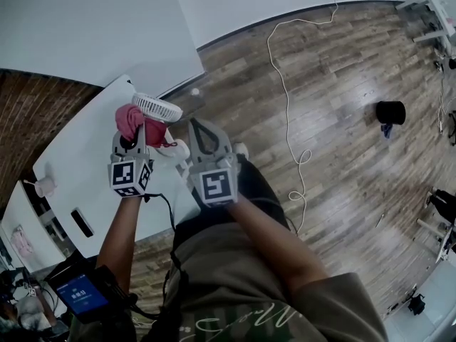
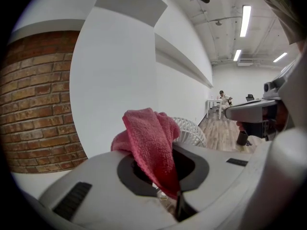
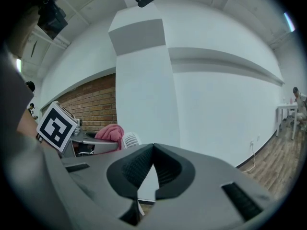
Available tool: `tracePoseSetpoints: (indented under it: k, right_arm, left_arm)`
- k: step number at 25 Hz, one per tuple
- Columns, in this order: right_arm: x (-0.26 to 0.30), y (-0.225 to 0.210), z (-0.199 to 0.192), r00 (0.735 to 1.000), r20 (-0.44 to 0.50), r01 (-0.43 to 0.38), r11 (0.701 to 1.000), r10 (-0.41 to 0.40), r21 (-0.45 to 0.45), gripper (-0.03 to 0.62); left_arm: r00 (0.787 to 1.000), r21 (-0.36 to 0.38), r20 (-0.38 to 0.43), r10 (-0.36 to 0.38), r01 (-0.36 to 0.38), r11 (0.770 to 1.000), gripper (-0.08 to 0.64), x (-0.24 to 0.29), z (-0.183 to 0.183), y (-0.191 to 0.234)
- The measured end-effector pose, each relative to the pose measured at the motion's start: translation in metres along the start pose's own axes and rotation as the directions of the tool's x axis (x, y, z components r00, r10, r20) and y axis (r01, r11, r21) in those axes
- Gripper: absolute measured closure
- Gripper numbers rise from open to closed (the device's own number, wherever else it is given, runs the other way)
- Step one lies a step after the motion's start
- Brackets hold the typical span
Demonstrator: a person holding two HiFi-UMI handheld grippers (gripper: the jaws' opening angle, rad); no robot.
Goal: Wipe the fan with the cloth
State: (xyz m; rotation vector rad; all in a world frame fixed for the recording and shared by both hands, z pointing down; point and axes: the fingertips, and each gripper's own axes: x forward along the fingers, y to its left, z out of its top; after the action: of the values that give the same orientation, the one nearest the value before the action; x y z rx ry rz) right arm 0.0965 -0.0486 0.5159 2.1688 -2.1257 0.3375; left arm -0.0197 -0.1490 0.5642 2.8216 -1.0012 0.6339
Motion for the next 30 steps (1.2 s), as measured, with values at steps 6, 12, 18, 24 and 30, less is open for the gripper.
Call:
tracePoseSetpoints:
  k: [6,12,18,24,30]
  right_arm:
    - [0.0,-0.005,-0.002,1.0,-0.009,0.014,1.0,-0.014,-0.002,0.592]
    - [-0.003,-0.001,-0.005,1.0,-0.022,0.01,1.0,-0.01,-0.012,0.592]
    - [-0.005,0.002,-0.006,1.0,-0.026,0.007,1.0,-0.008,-0.003,0.592]
    - [-0.008,-0.003,-0.009,0.999,-0.037,0.014,1.0,-0.014,-0.001,0.592]
    - [-0.009,-0.003,-0.01,0.999,-0.042,0.019,1.0,-0.019,0.001,0.592]
  left_arm:
    - [0.999,-0.024,-0.034,-0.008,0.007,1.0,0.509,0.004,-0.015,0.005]
    - [0.999,-0.033,-0.025,-0.041,0.041,0.999,0.509,0.007,-0.015,0.002]
    - [0.997,-0.05,-0.031,-0.067,0.065,0.997,0.508,0.008,-0.02,0.001]
    - [0.997,-0.061,-0.031,-0.073,0.071,0.996,0.506,0.008,-0.021,0.0]
    - [0.996,-0.066,-0.053,-0.076,0.073,0.995,0.505,0.009,-0.028,0.003]
